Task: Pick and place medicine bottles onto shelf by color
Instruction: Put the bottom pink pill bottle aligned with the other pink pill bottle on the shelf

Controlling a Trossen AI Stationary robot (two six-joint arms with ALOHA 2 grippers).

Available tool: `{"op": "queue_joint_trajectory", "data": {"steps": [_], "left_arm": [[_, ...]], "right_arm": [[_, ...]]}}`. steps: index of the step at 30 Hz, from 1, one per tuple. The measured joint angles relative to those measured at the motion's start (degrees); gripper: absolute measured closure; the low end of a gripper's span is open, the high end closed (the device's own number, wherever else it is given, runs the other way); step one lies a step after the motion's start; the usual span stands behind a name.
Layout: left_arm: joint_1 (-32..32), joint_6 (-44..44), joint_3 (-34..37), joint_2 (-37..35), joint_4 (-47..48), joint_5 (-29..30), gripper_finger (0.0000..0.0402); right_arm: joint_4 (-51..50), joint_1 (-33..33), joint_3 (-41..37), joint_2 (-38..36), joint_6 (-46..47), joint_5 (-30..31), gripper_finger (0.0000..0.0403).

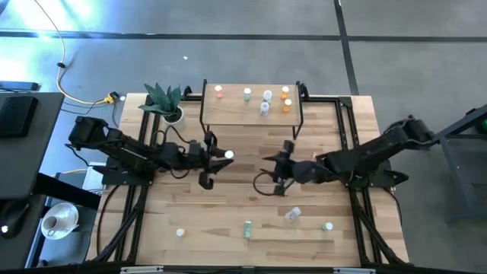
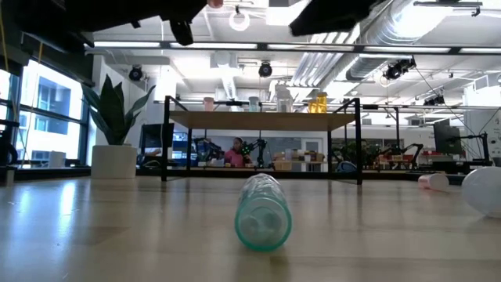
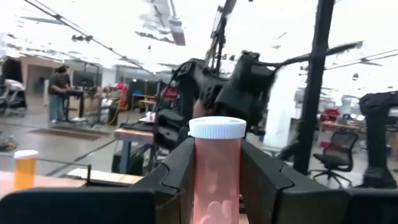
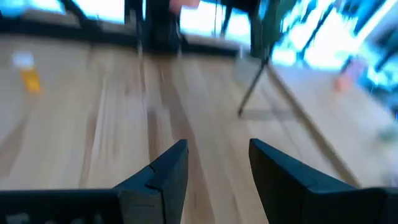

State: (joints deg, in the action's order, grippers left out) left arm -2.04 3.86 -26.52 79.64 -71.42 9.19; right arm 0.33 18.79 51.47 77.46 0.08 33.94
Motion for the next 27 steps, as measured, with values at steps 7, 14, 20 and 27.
{"op": "queue_joint_trajectory", "data": {"steps": [7,14,20,27], "left_arm": [[-0.37,0.0,0.13,0.72,-1.33,-0.26,0.031],[-0.53,-1.53,0.11,0.7,-1.48,-2.11,0.031],[-0.74,-2.58,0.06,1.44,-0.8,-2.38,0.031],[-0.74,-4.1,-1.54,7.64,-2.96,-1.67,0.031]], "right_arm": [[31.15,-2.85,-7.89,4.79,-10.54,-7.12,0.0242],[40.86,-6.11,-8.23,11.78,-9.22,-17.04,0.0242],[45.16,-6.43,-8.12,16.57,-9.6,-17.4,0.0242],[47.27,-6.43,-7.53,16.84,-9.37,-17.69,0.0242]]}}
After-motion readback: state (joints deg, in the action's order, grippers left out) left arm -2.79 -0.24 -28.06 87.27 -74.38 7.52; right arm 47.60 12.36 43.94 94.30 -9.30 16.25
